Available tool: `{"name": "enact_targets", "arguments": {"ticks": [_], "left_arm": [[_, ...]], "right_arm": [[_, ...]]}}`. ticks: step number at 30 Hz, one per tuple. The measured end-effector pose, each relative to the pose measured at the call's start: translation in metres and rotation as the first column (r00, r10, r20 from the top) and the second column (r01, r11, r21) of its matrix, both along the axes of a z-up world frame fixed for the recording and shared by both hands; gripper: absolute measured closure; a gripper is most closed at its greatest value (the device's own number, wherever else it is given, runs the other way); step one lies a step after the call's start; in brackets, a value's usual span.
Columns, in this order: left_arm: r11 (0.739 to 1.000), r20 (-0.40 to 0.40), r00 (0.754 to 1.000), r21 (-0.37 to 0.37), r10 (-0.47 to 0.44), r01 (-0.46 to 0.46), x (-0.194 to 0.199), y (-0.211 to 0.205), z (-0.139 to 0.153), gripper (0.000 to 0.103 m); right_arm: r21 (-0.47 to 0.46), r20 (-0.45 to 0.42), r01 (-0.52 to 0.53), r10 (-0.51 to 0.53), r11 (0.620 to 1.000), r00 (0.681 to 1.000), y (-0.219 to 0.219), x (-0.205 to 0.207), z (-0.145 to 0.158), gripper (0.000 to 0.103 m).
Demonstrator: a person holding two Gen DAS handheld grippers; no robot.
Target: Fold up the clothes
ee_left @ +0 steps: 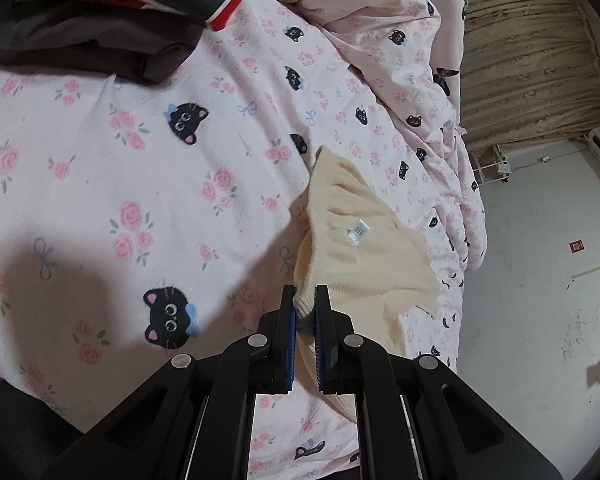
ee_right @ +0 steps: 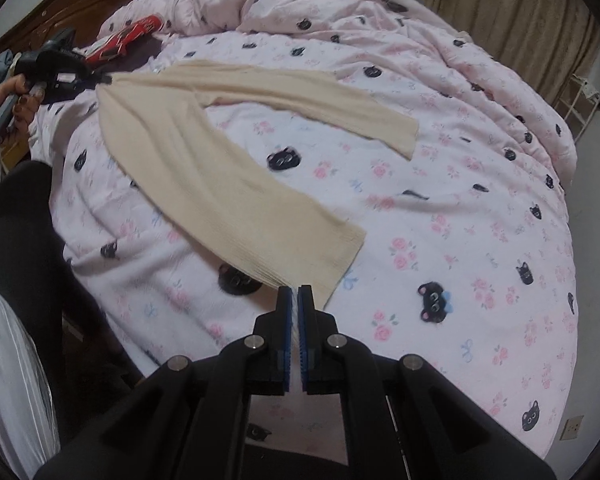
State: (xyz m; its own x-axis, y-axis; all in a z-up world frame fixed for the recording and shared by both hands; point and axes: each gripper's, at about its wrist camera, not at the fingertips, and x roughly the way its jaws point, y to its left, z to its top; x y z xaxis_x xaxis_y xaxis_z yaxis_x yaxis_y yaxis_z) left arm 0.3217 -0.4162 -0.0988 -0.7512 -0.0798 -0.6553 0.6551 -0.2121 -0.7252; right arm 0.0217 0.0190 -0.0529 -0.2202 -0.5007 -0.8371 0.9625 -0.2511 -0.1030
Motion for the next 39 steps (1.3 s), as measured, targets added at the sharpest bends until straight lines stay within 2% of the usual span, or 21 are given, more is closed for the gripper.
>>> {"name": "enact_targets", "arguments": {"ticks": [7, 17, 23, 32, 39], "left_arm": [[1.000, 0.006, 1.000, -0.011, 0.010, -0.010, -0.019, -0.018, 0.012, 0.097], [1.000, 0.027, 0.999, -0.001, 0.024, -0.024, -0.056, -0.046, 0.021, 0.097], [0.999, 0.034, 0.999, 0.026, 0.037, -0.038, -0.077, -0.062, 0.012, 0.097], [0.995, 0.023, 0.996, 0.057, 0.081, -0.082, -0.089, -0.086, -0.001, 0.097], [0.991, 0.017, 0.995, 0.092, 0.097, -0.099, -0.097, -0.096, -0.024, 0.097]], "right_arm": [[-0.058, -0.002, 0.049, -0.049, 0.997, 0.999, -0.021, -0.041, 0.028, 0.100], [-0.099, 0.007, 0.101, -0.101, 0.990, 0.995, -0.067, -0.099, 0.047, 0.100], [-0.091, 0.033, 0.117, -0.114, 0.989, 0.993, -0.102, -0.140, 0.042, 0.100], [-0.091, 0.064, 0.145, -0.139, 0.985, 0.988, -0.145, -0.190, 0.033, 0.100], [-0.065, 0.109, 0.188, -0.180, 0.980, 0.978, -0.188, -0.220, 0.006, 0.100]]}}
